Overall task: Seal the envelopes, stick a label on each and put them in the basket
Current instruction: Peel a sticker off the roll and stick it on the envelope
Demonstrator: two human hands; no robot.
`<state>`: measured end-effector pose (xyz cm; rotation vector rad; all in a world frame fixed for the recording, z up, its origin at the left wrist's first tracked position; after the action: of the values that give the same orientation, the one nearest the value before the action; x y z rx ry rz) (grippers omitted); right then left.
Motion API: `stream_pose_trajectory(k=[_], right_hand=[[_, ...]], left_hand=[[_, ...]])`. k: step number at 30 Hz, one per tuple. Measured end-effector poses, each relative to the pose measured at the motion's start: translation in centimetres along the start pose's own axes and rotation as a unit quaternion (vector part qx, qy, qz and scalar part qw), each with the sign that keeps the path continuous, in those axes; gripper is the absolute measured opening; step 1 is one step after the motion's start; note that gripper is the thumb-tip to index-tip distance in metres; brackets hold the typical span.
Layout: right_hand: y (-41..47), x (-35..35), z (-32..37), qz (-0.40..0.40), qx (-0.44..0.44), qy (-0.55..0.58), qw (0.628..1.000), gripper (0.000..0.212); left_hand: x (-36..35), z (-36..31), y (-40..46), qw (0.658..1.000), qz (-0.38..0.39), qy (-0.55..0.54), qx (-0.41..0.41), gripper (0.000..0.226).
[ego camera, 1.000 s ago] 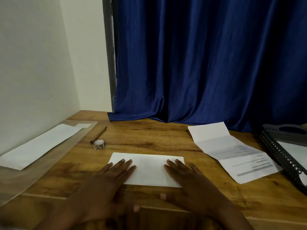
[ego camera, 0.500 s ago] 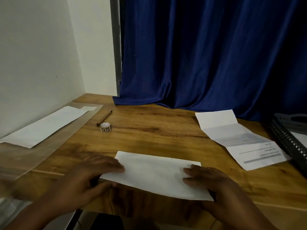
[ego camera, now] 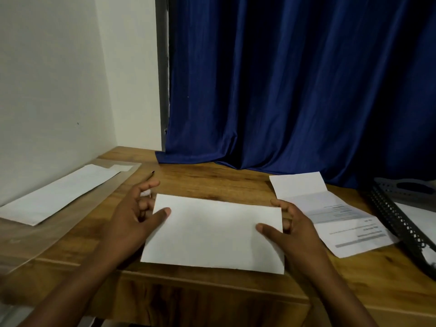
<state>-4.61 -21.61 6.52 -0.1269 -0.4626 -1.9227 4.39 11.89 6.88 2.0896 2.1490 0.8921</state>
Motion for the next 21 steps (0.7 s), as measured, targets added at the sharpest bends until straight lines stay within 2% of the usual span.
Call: stream_pose_trajectory(k=[2,4,6,8,10,12,14,18,21], right_hand=[[0.4,-0.5,-1.8,-0.021,-0.027,-0.150,0.988,0.070],[0.3,-1.2,-3.1,-0.026,-0.019,-0.295,0.955,0.086],[0.2,-1.6,-2.9,-0.037,0.017,-0.327,0.944,0.086],[-0.1,-2.0,-2.2,-0.025,0.059,-0.316,0.947,0.083],[-0.5,-3.4,-1.8,0.041,0.090,-0.326,0.940,0.083],[-1.2,-5.3,-2.0,0.144,0.112,-0.372,0.910,0.084],[-1.7,-6.6,-2.9,0.224,0.099,-0.403,0.882,0.086],[-1.6,-7.0,-3.8,0.272,0.074,-0.420,0.863,0.092],[-1.5,-7.1,-3.9,0.282,0.070,-0.427,0.856,0.096]], left_hand=[[-0.9,1.4,0.4,0.994,0.001,0.113,0.004,0.075],[-2.0,2.0,0.2,0.973,0.029,0.227,-0.018,0.082],[-2.8,2.1,0.1,0.954,0.053,0.290,-0.048,0.081],[-3.3,1.8,-0.2,0.938,0.067,0.330,-0.087,0.068],[-3.6,1.6,-0.4,0.930,0.073,0.345,-0.104,0.060],[-3.6,1.4,-0.5,0.931,0.073,0.343,-0.102,0.059],[-3.5,1.3,-0.6,0.931,0.070,0.344,-0.103,0.058],[-3.4,1.6,-0.5,0.937,0.070,0.326,-0.101,0.057],[-2.1,2.4,0.4,0.966,0.055,0.244,-0.057,0.059]])
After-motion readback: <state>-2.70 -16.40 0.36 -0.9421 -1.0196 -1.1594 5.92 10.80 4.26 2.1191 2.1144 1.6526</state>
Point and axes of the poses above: each hand's wrist, its own y-axis towards the middle knuckle, its own x-axis out of the back of the hand, z = x × y, the point moved 8 cm from there along y, towards the middle knuckle, and after that the axes turned 6 degrees about y, right-handed, at the moved point
